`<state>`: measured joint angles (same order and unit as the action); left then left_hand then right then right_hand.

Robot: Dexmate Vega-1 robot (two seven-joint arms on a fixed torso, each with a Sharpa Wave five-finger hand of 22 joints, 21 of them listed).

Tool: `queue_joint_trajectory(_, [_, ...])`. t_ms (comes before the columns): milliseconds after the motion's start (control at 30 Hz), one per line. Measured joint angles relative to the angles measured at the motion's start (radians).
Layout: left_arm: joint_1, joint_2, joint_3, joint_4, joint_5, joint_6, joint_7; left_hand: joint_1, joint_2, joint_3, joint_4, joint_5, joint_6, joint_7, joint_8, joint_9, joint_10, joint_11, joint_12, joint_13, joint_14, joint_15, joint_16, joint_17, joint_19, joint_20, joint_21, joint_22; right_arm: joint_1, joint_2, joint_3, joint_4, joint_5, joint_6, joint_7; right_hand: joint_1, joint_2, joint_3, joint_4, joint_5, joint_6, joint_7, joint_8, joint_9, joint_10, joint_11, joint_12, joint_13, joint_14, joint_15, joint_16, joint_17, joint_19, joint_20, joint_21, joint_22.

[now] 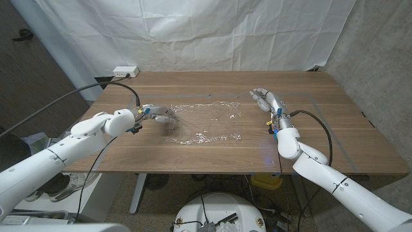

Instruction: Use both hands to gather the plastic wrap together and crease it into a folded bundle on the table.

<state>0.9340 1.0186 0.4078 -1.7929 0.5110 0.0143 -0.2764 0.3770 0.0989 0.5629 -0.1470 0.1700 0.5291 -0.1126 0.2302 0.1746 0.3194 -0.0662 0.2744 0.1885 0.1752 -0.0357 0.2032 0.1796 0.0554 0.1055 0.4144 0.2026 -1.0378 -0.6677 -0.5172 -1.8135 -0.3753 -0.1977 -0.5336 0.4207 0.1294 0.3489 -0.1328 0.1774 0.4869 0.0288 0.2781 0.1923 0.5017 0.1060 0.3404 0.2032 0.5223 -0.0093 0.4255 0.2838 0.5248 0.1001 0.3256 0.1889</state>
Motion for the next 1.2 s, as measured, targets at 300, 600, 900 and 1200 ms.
queue_joint_trajectory(300, [-0.007, -0.007, 0.008, 0.012, 0.011, -0.004, -0.013, -0.009, -0.009, -0.003, 0.002, 0.0, 0.005, 0.005, 0.0, 0.0, 0.005, -0.005, 0.0, 0.0, 0.0, 0.0, 0.0, 0.0, 0.0, 0.0, 0.0, 0.0, -0.014, -0.03, -0.032, -0.074, -0.131, -0.122, 0.038, -0.008, -0.016, -0.017, -0.005, 0.0, 0.035, 0.0, 0.007, 0.001, 0.026, -0.003, 0.004, 0.006, 0.063, -0.027, 0.046, 0.029, 0.016, -0.005, 0.006, 0.005])
queue_joint_trajectory(600, [-0.018, -0.015, 0.014, 0.028, 0.02, -0.012, -0.021, -0.019, 0.002, -0.002, 0.002, 0.0, 0.013, 0.005, -0.005, 0.0, 0.009, -0.002, 0.0, 0.0, 0.0, 0.0, -0.004, 0.0, 0.0, 0.0, 0.0, 0.0, -0.012, -0.041, -0.072, -0.116, -0.242, -0.242, 0.112, 0.029, -0.052, -0.034, -0.022, 0.004, 0.119, -0.008, 0.016, 0.006, 0.13, -0.021, 0.045, 0.034, 0.148, -0.054, 0.158, 0.119, 0.052, -0.02, 0.019, 0.009])
queue_joint_trajectory(900, [-0.026, -0.021, 0.016, 0.044, 0.023, -0.025, -0.022, -0.019, 0.002, -0.003, 0.002, 0.0, 0.018, 0.007, -0.005, 0.0, 0.009, -0.001, 0.0, 0.0, 0.0, 0.0, -0.004, 0.0, 0.0, 0.0, 0.0, 0.0, 0.018, -0.024, -0.126, -0.111, -0.337, -0.329, 0.162, 0.112, -0.095, -0.054, -0.043, 0.02, 0.182, -0.022, 0.033, 0.02, 0.206, -0.047, 0.099, 0.074, 0.166, -0.055, 0.265, 0.231, 0.072, -0.025, 0.031, 0.023])
queue_joint_trajectory(1200, [-0.042, -0.03, 0.022, 0.068, 0.025, -0.042, -0.025, -0.019, 0.002, -0.001, 0.009, 0.0, 0.018, 0.007, -0.008, 0.0, 0.012, 0.002, 0.0, 0.0, 0.0, 0.0, -0.004, 0.0, 0.0, 0.0, 0.0, 0.0, 0.045, 0.005, -0.177, -0.08, -0.414, -0.392, 0.2, 0.233, -0.133, -0.062, -0.04, 0.049, 0.225, -0.032, 0.051, 0.033, 0.235, -0.08, 0.151, 0.119, 0.166, -0.055, 0.368, 0.348, 0.075, -0.029, 0.045, 0.028])
